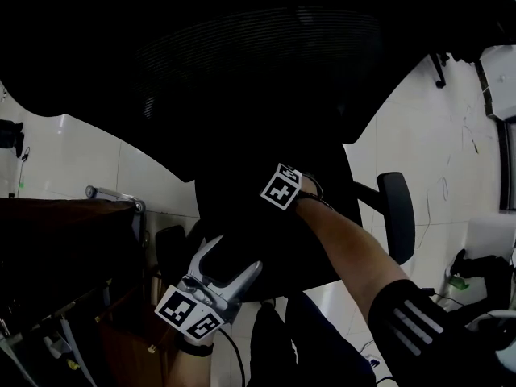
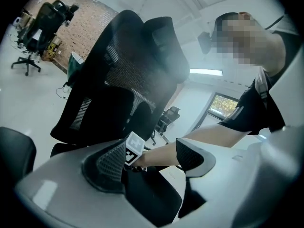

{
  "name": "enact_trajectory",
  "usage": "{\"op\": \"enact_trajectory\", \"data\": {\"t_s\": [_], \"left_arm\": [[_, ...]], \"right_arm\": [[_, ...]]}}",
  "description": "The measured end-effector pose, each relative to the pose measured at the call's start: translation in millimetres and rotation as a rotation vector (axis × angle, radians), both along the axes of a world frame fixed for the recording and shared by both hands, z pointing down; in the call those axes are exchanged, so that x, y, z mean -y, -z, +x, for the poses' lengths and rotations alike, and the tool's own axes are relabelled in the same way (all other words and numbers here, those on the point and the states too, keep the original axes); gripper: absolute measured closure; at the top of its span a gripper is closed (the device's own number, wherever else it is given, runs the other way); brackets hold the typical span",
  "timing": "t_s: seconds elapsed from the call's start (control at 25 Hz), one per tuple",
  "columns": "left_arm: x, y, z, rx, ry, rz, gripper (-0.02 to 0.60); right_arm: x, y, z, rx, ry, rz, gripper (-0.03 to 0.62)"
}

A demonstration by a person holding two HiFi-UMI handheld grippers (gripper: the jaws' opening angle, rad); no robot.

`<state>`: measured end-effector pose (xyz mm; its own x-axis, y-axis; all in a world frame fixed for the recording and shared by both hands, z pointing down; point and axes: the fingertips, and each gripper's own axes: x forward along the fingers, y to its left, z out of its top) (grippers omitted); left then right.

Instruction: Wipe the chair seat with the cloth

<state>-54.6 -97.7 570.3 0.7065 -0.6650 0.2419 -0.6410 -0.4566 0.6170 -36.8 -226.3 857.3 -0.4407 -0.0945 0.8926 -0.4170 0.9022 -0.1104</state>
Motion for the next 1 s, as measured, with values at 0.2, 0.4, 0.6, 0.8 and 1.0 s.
{"op": "enact_trajectory", "data": {"t_s": [0.2, 0.4, 0.6, 0.8, 1.0], "left_arm": [[1, 1, 12, 0.0, -0.025, -0.008, 0.225], [1, 5, 16, 0.01, -0.051, -0.006, 0.225], [-5, 10, 10, 0.013, -0.053, -0.009, 0.225], [-17, 20, -2, 0.012, -0.032, 0.005, 0.225], [-31, 23, -22, 0.026, 0.012, 0.002, 0.225]], "right_arm": [[19, 3, 111, -0.109, -0.157, 0.003, 0.563], [38, 13, 162, -0.165, -0.234, 0.067, 0.565], [38, 20, 168, -0.174, -0.286, 0.083, 0.563], [-9, 43, 58, 0.093, -0.221, -0.032, 0.563], [-81, 53, -69, 0.217, -0.03, -0.108, 0.563]]}}
